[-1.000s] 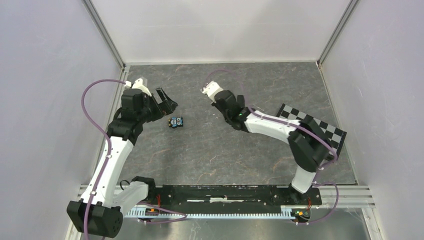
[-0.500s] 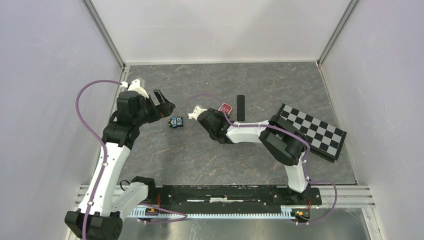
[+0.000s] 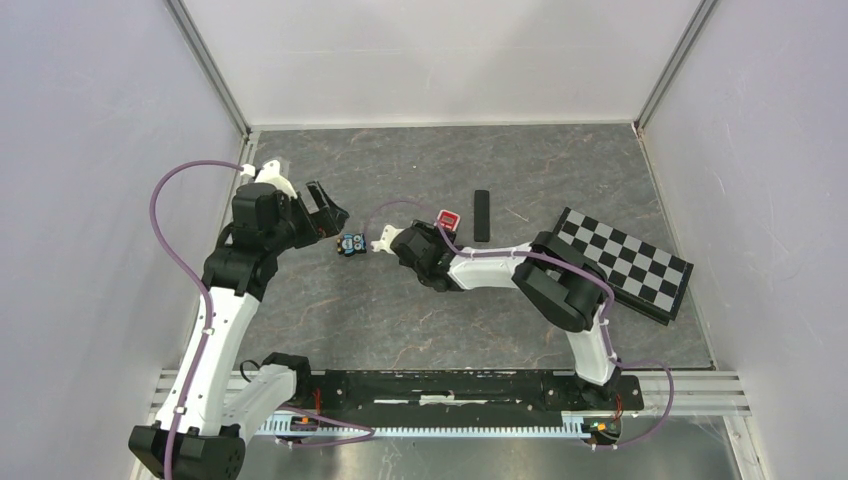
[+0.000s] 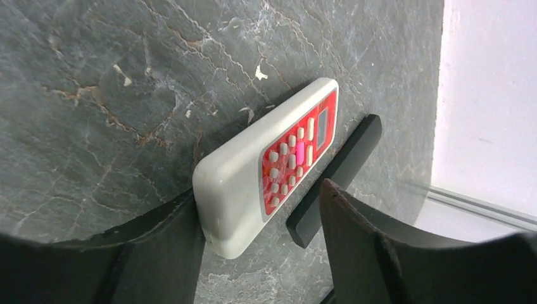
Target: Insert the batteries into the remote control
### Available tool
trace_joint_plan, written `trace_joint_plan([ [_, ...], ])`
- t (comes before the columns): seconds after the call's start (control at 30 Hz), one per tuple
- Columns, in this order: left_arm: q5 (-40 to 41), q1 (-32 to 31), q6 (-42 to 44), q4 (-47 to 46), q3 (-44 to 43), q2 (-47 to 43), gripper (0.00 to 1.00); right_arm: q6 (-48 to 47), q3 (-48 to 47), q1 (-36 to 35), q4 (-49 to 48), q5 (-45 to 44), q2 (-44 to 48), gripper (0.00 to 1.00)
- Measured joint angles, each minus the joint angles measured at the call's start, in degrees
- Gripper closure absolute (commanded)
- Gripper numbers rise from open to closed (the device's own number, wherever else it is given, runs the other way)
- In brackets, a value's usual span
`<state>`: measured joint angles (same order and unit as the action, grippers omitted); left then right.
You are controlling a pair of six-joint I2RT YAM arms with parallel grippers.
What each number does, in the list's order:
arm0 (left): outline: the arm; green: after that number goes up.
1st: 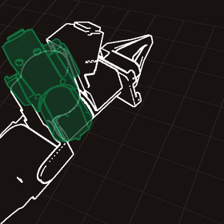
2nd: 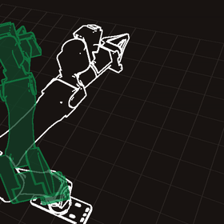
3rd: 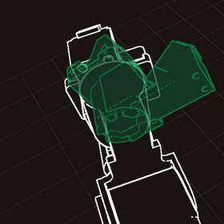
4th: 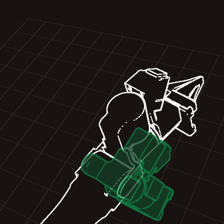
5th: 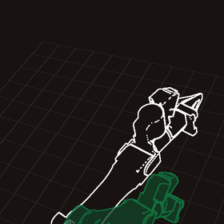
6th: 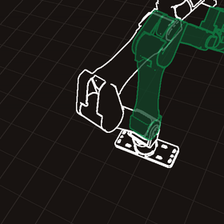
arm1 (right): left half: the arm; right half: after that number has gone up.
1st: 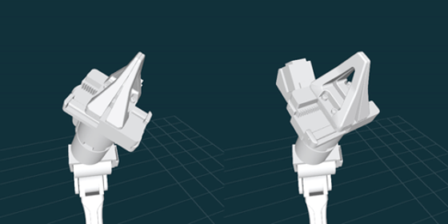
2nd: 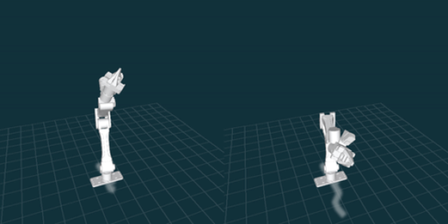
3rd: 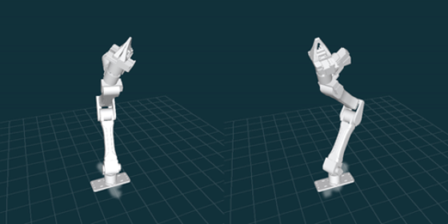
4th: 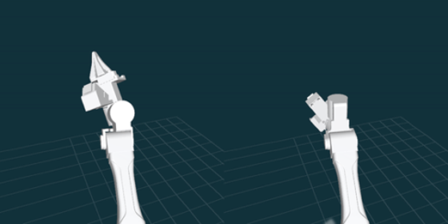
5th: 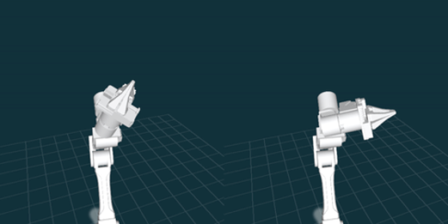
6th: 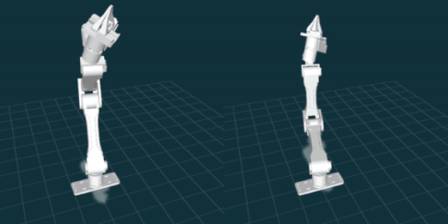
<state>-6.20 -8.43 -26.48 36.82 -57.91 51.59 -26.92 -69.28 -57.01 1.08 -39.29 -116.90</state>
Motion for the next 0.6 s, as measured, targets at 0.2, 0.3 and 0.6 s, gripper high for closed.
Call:
trace_joint_plan([
  [0.2, -0.04, 0.00, 0.00, 0.00, 0.00, 0.22, 0.00, 1.95, -0.07, 0.26, 2.29, 7.93, 3.15, 0.10],
  [0.3, -0.07, 0.00, 0.00, 0.00, 0.00, 0.55, 0.00, 3.30, 0.11, 0.22, 3.78, 13.33, 4.57, 0.08],
  [0.6, 0.17, 0.00, 0.00, -0.04, -0.55, 0.87, 0.00, 9.99, 8.46, 1.64, 7.26, 26.40, 14.53, 0.08],
])
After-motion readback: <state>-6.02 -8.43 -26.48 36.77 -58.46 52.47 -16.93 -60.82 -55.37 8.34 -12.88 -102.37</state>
